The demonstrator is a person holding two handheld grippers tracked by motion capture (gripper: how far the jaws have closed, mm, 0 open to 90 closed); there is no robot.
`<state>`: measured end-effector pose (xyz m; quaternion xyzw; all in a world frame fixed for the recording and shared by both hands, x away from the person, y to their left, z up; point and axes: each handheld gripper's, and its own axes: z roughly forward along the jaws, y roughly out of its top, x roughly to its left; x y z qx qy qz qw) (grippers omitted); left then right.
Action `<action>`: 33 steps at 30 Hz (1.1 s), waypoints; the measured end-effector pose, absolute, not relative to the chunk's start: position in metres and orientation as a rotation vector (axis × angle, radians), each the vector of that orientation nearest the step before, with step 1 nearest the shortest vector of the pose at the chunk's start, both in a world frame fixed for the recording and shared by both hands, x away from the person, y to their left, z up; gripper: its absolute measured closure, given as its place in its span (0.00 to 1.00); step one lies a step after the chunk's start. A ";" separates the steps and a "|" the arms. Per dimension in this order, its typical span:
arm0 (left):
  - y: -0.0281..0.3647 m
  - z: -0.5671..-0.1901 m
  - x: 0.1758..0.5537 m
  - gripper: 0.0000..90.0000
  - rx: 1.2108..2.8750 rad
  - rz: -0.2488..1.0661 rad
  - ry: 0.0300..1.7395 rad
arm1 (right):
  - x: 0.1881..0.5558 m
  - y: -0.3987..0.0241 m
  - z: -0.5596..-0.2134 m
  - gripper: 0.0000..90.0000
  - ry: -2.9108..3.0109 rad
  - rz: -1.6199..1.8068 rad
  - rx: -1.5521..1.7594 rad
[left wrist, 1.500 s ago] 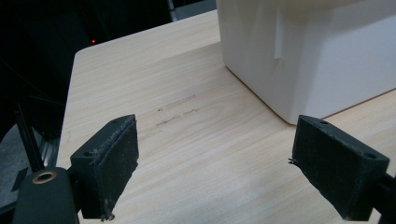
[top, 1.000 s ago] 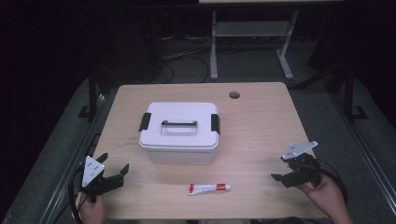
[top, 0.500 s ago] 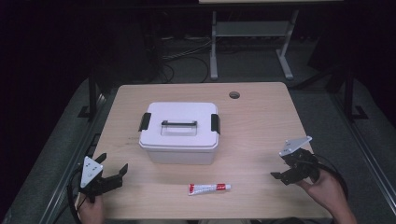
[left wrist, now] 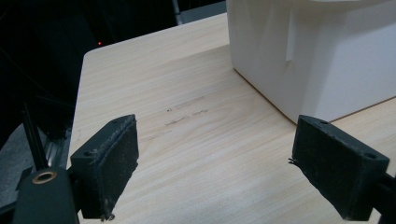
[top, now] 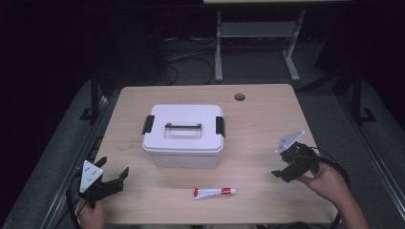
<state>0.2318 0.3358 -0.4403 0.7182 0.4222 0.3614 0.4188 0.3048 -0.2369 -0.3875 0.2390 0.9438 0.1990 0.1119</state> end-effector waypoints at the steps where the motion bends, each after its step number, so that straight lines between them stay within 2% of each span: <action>1: 0.336 -0.440 0.231 0.16 1.801 0.907 1.060 | 0.308 -0.235 -0.385 0.26 2.787 0.572 0.685; 33: 0.337 -0.440 0.230 0.16 1.791 0.911 1.065 | 0.338 -0.203 -0.356 0.23 2.909 0.441 0.499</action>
